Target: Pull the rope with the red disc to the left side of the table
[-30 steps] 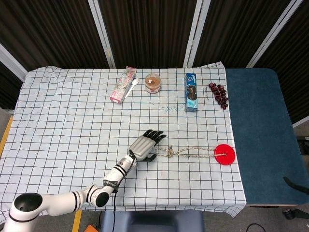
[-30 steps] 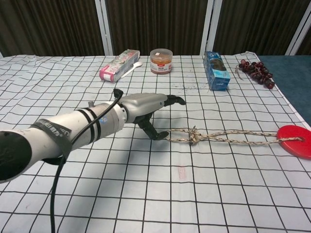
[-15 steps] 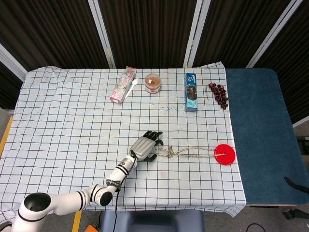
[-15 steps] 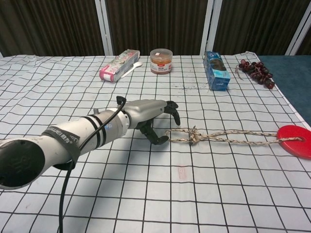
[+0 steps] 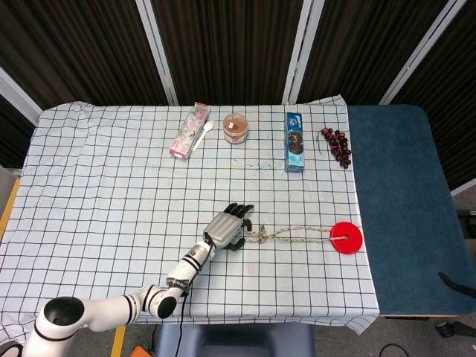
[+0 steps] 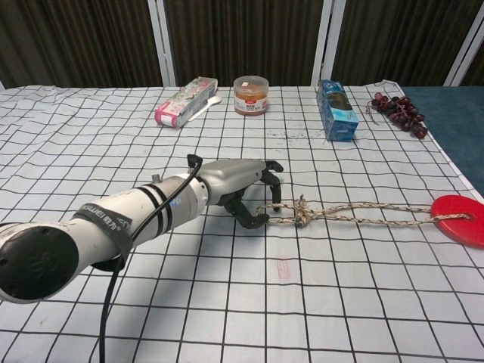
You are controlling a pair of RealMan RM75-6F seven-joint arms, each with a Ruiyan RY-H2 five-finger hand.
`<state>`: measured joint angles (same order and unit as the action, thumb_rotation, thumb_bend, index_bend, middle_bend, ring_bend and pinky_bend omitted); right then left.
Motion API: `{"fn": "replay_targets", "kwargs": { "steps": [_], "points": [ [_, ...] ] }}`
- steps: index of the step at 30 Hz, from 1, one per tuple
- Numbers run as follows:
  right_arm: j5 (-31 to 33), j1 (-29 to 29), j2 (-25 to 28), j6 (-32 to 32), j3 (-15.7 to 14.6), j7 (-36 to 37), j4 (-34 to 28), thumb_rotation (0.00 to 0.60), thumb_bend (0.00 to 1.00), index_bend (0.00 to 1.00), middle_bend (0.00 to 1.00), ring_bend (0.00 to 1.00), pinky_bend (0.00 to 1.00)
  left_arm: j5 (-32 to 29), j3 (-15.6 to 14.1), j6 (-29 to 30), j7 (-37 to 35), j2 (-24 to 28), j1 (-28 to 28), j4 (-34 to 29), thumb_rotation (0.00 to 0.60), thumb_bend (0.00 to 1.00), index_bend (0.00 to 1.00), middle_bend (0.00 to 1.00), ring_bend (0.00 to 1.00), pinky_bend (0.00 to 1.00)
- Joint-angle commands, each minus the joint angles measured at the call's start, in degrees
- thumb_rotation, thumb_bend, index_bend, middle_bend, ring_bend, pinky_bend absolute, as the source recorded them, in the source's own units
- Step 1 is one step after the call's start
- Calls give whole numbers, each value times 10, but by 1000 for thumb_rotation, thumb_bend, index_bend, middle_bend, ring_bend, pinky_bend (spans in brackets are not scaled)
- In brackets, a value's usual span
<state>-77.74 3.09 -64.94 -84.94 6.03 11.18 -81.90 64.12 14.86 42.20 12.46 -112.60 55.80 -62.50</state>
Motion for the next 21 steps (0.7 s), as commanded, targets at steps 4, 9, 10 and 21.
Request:
{"fn": "replay_targets", "kwargs": {
  "steps": [4,9,10,21],
  "points": [
    [-1,-3,-1,3,0,-7,-3,600,110,0,0,0,0,6,-6,6,-2,3,-2,-2,600,494,555,6,0,4],
    [-1,-4,-1,3,1,-13,-8,600,110,0,0,0,0,11,-17,17,-2,10,-12,-9,600,519,651,24,0,4],
    [-1,-4,-1,3,1,-14,-9,600,110,0,0,0,0,13,-19,22,-2,12,-15,-12,600,537,688,34,0,5],
    [-4,-7,0,5,1,-25,-17,600,109,0,0,0,0,44,-58,144,11,158,-116,-153,600,706,850,108,0,25]
  ]
}}
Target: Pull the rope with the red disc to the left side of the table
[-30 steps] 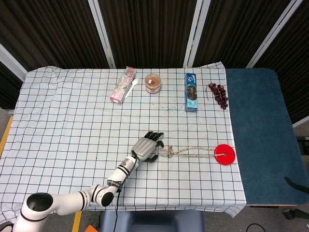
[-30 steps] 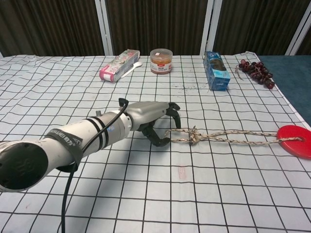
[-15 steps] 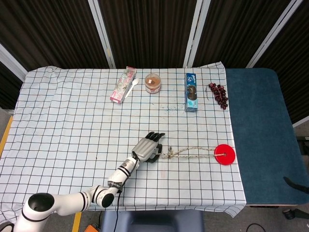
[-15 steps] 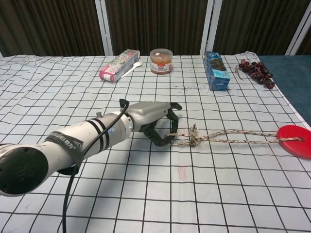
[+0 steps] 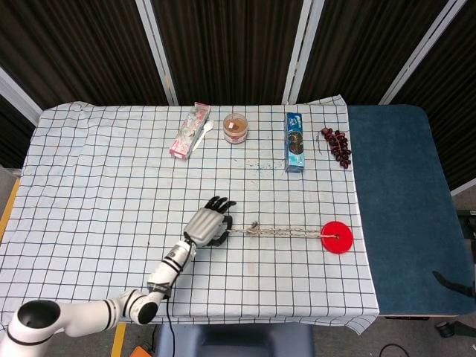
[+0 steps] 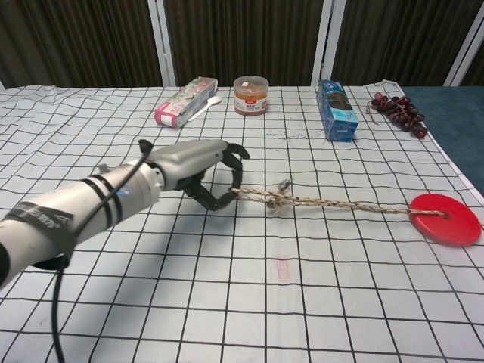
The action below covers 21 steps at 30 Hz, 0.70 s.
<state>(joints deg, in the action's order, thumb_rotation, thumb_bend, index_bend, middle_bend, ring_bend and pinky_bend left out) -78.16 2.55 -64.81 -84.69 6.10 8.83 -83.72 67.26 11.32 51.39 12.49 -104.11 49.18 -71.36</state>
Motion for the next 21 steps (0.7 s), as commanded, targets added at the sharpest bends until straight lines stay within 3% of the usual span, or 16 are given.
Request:
{"fn": "replay_targets", "kwargs": {
  "steps": [1,6,11,16,21],
  "points": [
    [1,-2,-2,3,0,-1,1,600,109,0,0,0,0,14,-28,67,13,96,-64,-82,600,709,851,112,0,31],
    [-5,-8,-8,7,0,-2,4,600,110,0,0,0,0,27,-67,153,4,222,-152,-149,600,723,858,129,0,50],
    [-14,-12,-13,6,-2,-2,3,600,110,0,0,0,0,25,-89,212,-26,303,-222,-138,600,735,863,142,0,55],
    [-23,-12,-14,2,-6,-2,3,600,110,0,0,0,0,-10,-82,244,-68,340,-278,-73,600,754,867,159,0,77],
    [-27,-10,-16,-4,-8,-4,1,600,110,0,0,0,0,-46,-46,292,-69,348,-313,-19,600,770,869,185,0,78]
  ]
}}
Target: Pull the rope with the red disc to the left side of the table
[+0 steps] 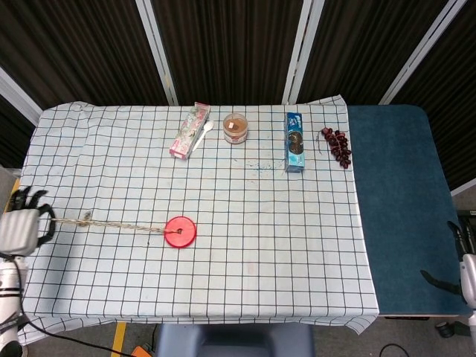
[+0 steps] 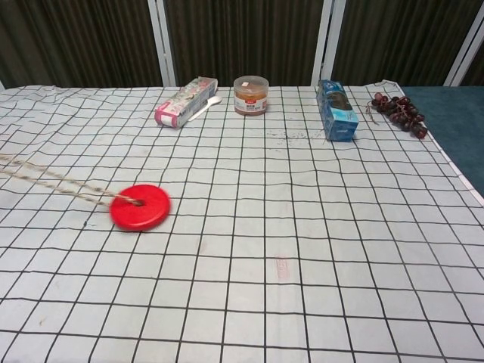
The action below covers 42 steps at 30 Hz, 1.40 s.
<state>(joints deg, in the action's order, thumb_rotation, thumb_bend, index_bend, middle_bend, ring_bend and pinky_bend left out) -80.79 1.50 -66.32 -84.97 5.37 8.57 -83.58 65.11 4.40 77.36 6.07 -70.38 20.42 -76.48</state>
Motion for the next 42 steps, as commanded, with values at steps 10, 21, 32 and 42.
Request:
{"fn": "replay_targets", "kwargs": {
  "steps": [10,21,32,42],
  "points": [
    [-3,2,-6,-3,-5,-7,-2,600,110,0,0,0,0,-8,59,64,3,6,-32,25,600,801,878,234,2,86],
    [2,4,-8,1,-6,-2,4,600,110,0,0,0,0,85,14,-14,-25,4,-7,-90,600,732,760,193,8,86],
    [1,5,-11,-2,-6,6,8,600,110,0,0,0,0,78,-2,-82,-27,64,-3,-149,600,349,0,0,0,0],
    [-5,7,-18,-7,-11,-6,-4,600,109,0,0,0,0,156,-23,23,-78,82,-67,-155,600,330,0,0,0,0]
  ]
}}
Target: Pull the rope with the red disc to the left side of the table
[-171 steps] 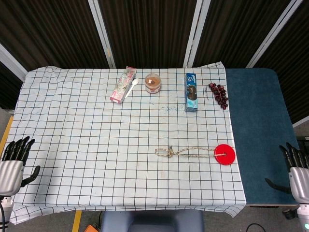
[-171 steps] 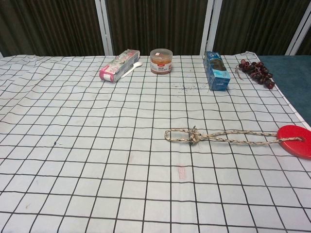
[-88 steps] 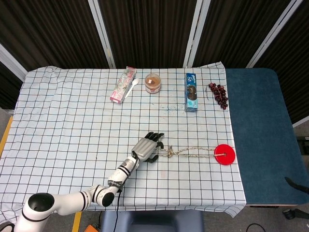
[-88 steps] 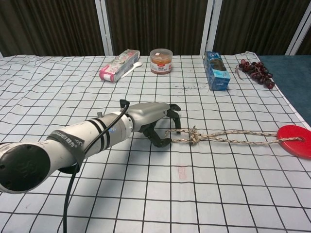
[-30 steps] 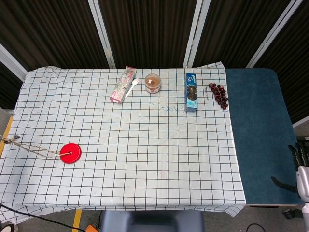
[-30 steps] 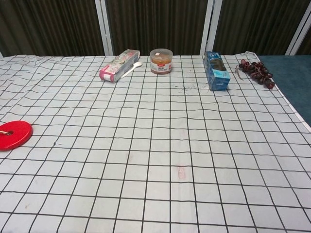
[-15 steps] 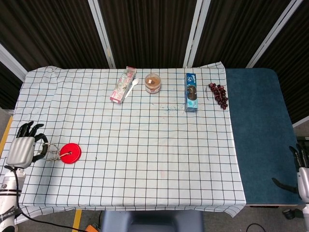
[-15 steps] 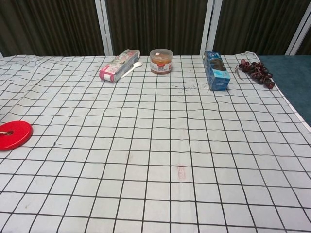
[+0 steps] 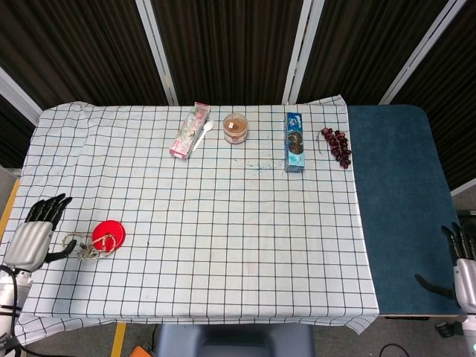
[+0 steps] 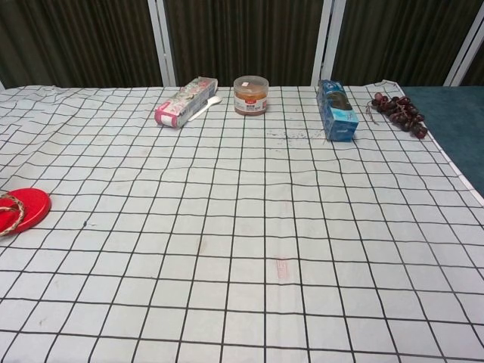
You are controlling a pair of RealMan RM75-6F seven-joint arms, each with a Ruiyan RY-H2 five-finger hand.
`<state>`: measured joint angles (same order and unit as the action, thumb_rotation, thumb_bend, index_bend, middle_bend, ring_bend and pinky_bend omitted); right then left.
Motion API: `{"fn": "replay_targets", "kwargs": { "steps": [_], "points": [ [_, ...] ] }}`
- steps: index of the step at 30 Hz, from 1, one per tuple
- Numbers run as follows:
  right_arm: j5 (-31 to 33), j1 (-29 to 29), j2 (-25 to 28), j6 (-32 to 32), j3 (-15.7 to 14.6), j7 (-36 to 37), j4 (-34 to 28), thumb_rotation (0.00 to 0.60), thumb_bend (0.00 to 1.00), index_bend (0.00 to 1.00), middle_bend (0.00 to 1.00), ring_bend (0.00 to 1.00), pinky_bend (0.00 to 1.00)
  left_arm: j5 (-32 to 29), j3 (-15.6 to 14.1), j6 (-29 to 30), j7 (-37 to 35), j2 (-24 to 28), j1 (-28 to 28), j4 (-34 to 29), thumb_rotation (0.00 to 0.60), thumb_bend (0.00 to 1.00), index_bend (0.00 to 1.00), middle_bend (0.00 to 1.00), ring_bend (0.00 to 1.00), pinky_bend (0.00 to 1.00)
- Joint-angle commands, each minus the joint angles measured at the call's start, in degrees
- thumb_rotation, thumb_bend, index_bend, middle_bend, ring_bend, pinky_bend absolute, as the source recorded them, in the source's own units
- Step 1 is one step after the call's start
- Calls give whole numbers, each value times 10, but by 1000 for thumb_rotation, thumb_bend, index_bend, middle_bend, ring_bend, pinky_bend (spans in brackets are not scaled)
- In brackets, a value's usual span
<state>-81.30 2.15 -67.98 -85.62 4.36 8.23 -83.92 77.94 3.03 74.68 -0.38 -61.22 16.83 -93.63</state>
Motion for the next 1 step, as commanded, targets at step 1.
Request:
{"fn": "replay_targets", "kwargs": {
  "steps": [1],
  "points": [
    [0,0,-1,0,-1,-3,-1,600,110,0,0,0,0,34,-13,64,-14,-16,-39,27,600,330,0,0,0,0]
  ]
}}
